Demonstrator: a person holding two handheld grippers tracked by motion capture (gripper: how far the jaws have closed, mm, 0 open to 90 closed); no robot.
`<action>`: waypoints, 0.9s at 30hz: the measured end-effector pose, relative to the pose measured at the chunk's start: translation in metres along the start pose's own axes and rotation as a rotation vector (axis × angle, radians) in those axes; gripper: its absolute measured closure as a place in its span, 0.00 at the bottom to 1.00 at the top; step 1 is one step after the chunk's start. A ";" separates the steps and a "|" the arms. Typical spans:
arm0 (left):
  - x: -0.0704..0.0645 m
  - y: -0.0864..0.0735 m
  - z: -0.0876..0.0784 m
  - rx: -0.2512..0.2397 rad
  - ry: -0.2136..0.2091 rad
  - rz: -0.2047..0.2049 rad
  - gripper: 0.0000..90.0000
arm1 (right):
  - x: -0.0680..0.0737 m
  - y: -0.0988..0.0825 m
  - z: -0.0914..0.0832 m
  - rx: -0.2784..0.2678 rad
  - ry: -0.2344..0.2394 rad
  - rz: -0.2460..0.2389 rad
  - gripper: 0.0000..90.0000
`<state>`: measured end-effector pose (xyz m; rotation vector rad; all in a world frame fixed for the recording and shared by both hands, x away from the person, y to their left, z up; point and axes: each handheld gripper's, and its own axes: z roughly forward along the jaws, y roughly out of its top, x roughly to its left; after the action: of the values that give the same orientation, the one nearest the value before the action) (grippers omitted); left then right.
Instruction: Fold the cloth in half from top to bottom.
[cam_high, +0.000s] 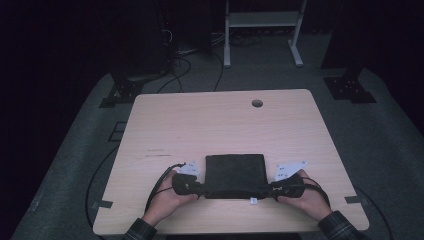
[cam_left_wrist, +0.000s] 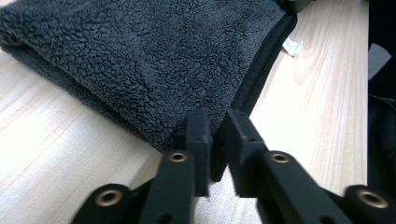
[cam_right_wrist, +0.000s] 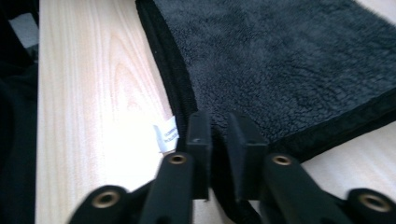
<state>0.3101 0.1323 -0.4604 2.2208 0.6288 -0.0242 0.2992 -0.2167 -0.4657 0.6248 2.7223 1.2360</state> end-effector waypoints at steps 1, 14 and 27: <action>-0.001 0.000 -0.001 -0.005 0.003 0.002 0.84 | 0.000 0.001 -0.001 -0.007 -0.006 -0.003 0.80; 0.013 -0.004 -0.031 -0.094 0.167 0.030 0.38 | -0.028 -0.006 -0.018 -0.135 -0.207 0.107 0.36; 0.042 -0.041 -0.067 -0.086 0.353 -0.059 0.20 | -0.047 -0.029 -0.041 -0.129 -0.397 0.221 0.22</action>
<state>0.3161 0.2208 -0.4534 2.1382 0.8687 0.3651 0.3230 -0.2813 -0.4634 1.0506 2.2787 1.1671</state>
